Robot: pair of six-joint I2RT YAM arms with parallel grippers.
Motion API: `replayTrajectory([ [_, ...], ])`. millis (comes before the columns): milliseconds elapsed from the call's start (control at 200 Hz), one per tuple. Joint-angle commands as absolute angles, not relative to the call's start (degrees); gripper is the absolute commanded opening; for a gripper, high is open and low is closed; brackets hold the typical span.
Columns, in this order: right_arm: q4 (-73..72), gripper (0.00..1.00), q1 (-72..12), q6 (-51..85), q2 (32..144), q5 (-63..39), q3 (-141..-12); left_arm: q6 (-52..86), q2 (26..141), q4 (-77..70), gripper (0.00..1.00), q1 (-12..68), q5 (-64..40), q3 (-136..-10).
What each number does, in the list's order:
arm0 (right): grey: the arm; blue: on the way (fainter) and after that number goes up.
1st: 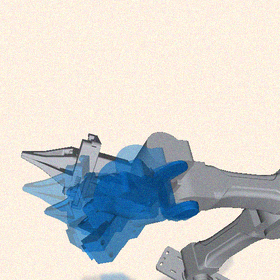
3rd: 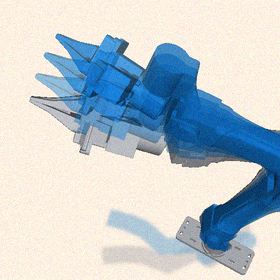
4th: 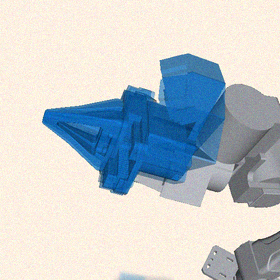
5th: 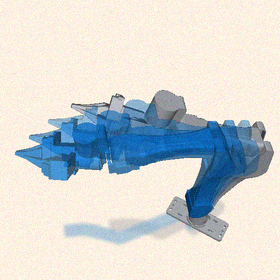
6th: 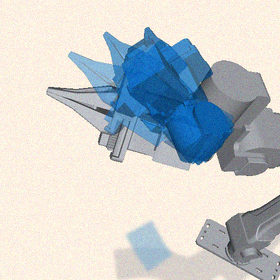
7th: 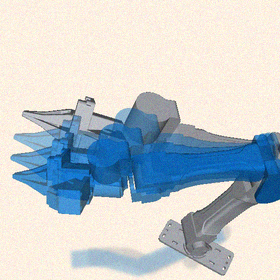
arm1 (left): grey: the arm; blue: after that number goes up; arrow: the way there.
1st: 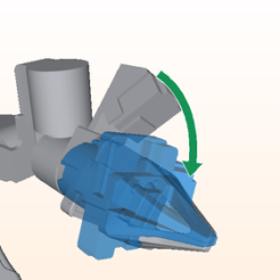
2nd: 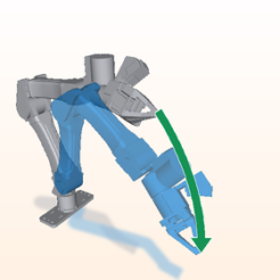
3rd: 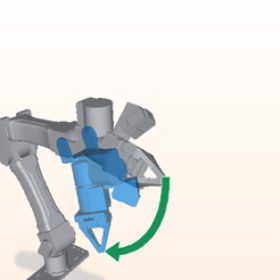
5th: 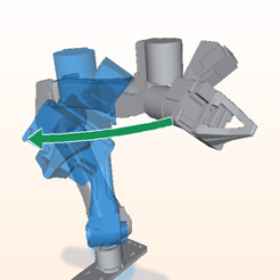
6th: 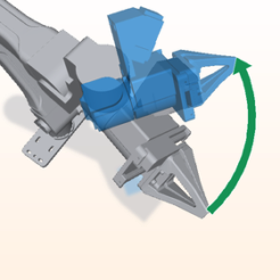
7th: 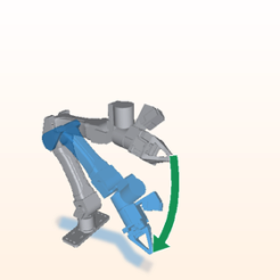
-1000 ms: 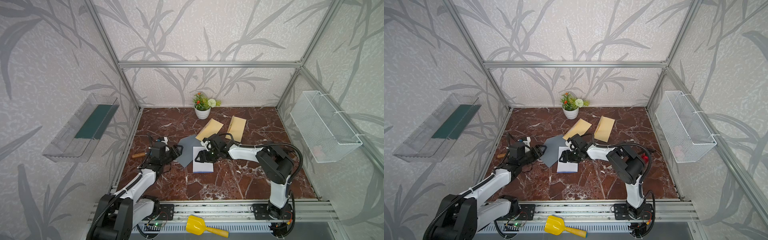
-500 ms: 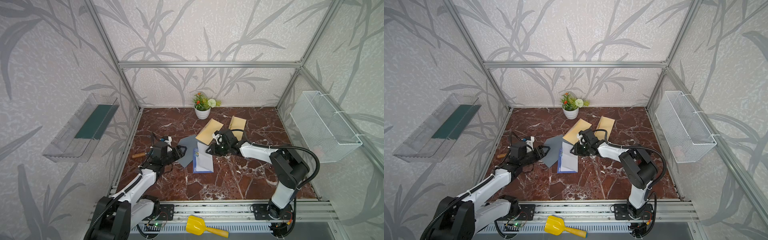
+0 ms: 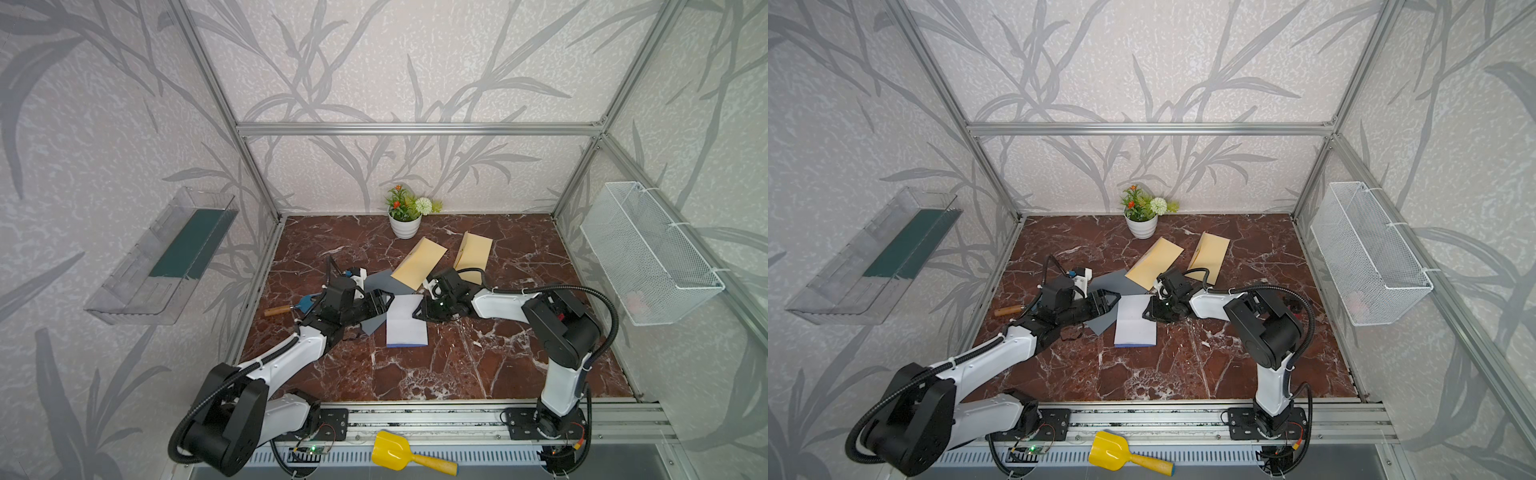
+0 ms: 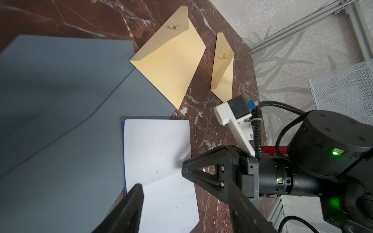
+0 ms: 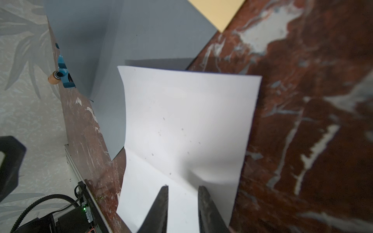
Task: Fold the letter paper in half and place it into the envelope
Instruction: Fold the letter paper at the center of the board, then adjust the letter paper at the center of the board.
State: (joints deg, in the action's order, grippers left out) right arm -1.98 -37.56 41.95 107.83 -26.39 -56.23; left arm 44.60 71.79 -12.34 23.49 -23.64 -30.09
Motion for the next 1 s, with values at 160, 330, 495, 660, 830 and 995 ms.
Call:
replayTrajectory([
  [160,-0.6,0.3,-37.8,42.1,105.7,-23.9,-54.4,47.1,84.3,-22.0,0.65,27.1,-24.0,-33.7],
  [330,-0.8,0.3,-37.6,42.4,105.5,-24.6,-54.1,47.2,89.6,-24.2,0.64,28.1,-24.1,-34.2],
  [495,1.0,0.32,-35.4,40.9,101.4,-24.5,-52.7,47.2,92.6,-25.3,0.64,28.2,-23.6,-33.4],
  [660,4.5,0.35,-33.2,38.6,98.2,-24.4,-51.2,47.7,94.7,-26.9,0.63,28.1,-23.7,-33.1],
  [830,6.1,0.37,-32.4,38.1,95.6,-24.3,-48.9,48.0,95.7,-27.8,0.63,28.2,-23.9,-33.0],
  [995,1.4,0.37,-32.4,40.2,98.3,-28.3,-47.3,48.4,96.7,-28.9,0.63,28.3,-24.3,-32.9],
])
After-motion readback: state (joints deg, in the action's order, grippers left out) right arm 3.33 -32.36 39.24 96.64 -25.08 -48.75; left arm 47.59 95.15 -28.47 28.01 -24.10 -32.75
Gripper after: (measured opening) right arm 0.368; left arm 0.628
